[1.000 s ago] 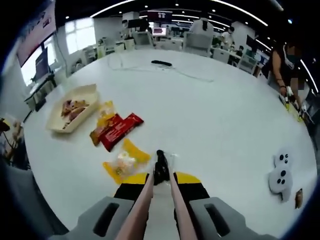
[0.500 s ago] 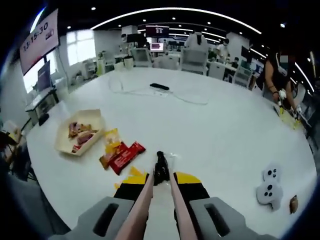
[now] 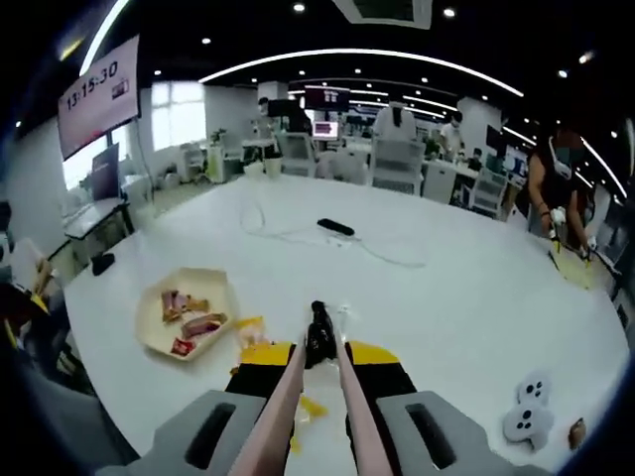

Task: Place the target food into the container with the food tongs after gripping and lifting it, then release it inside without dropping or visibly crushing the food.

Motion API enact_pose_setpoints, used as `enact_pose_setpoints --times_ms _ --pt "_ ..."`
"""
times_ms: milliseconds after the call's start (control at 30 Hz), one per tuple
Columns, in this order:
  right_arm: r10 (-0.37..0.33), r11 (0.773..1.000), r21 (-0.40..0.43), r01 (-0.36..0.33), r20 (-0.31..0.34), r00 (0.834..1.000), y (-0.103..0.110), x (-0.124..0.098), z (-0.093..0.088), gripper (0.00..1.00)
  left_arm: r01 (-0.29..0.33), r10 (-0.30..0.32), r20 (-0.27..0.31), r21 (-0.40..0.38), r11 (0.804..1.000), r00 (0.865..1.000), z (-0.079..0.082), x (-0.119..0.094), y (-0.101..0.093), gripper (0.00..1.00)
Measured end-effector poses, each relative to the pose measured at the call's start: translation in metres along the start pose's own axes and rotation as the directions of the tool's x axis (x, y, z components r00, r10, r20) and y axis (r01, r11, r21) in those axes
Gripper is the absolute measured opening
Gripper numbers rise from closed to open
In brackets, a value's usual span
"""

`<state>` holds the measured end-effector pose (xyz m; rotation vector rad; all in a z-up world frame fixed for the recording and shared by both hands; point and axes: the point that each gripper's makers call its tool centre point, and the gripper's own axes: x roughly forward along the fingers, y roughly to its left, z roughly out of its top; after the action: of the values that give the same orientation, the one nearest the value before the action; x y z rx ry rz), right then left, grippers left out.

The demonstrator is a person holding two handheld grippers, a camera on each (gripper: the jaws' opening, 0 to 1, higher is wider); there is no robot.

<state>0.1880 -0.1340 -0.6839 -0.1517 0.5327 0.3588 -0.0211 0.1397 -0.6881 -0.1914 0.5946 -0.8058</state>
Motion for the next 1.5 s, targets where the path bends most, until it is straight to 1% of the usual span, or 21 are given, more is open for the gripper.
enact_pose_setpoints --times_ms 33,133,267,367,433,567,867,900,1333,1367,1400,1500 --pt "0.000 1.000 -0.011 0.000 0.019 1.000 0.003 -0.002 0.008 0.18 -0.002 0.002 0.004 -0.001 1.000 1.000 0.000 -0.001 0.000 0.60" --pt "0.015 1.000 -0.017 -0.014 0.045 0.999 0.010 -0.003 0.022 0.18 -0.009 0.009 0.012 -0.003 1.000 1.000 -0.001 -0.005 0.000 0.60" --pt "0.037 0.999 -0.036 -0.034 0.072 0.997 0.021 -0.002 0.038 0.18 -0.023 0.023 0.023 -0.006 1.000 0.999 -0.002 -0.012 0.001 0.60" --pt "0.054 0.998 -0.042 -0.051 0.088 0.995 0.029 -0.001 0.047 0.18 -0.032 0.033 0.032 -0.011 0.999 0.999 -0.002 -0.016 0.003 0.60" --pt "0.074 0.996 -0.057 -0.069 0.103 0.992 0.039 0.001 0.058 0.18 -0.042 0.043 0.040 -0.015 0.999 0.998 -0.003 -0.020 0.005 0.60" --pt "0.106 0.994 -0.054 -0.100 0.127 0.986 0.052 0.005 0.071 0.18 -0.055 0.056 0.051 -0.020 0.998 0.997 -0.003 -0.025 0.007 0.60" --pt "0.160 0.984 -0.099 -0.148 0.138 0.977 0.081 0.015 0.090 0.18 -0.072 0.074 0.069 -0.035 0.997 0.995 -0.005 -0.033 0.013 0.60" --pt "0.173 0.981 -0.112 -0.158 0.138 0.975 0.088 0.017 0.093 0.18 -0.074 0.077 0.070 -0.036 0.997 0.995 -0.006 -0.034 0.014 0.60" --pt "0.248 0.960 -0.167 -0.224 0.138 0.959 0.129 0.031 0.114 0.18 -0.100 0.105 0.092 -0.059 0.993 0.990 -0.008 -0.043 0.023 0.59" --pt "0.263 0.956 -0.170 -0.239 0.138 0.955 0.136 0.034 0.117 0.18 -0.101 0.107 0.091 -0.060 0.993 0.990 -0.008 -0.044 0.024 0.59" --pt "0.266 0.955 -0.175 -0.241 0.137 0.954 0.138 0.035 0.117 0.18 -0.103 0.108 0.092 -0.059 0.993 0.990 -0.009 -0.044 0.024 0.59" --pt "0.285 0.948 -0.187 -0.257 0.138 0.949 0.153 0.041 0.121 0.18 -0.104 0.110 0.099 -0.066 0.992 0.989 -0.008 -0.048 0.024 0.59"
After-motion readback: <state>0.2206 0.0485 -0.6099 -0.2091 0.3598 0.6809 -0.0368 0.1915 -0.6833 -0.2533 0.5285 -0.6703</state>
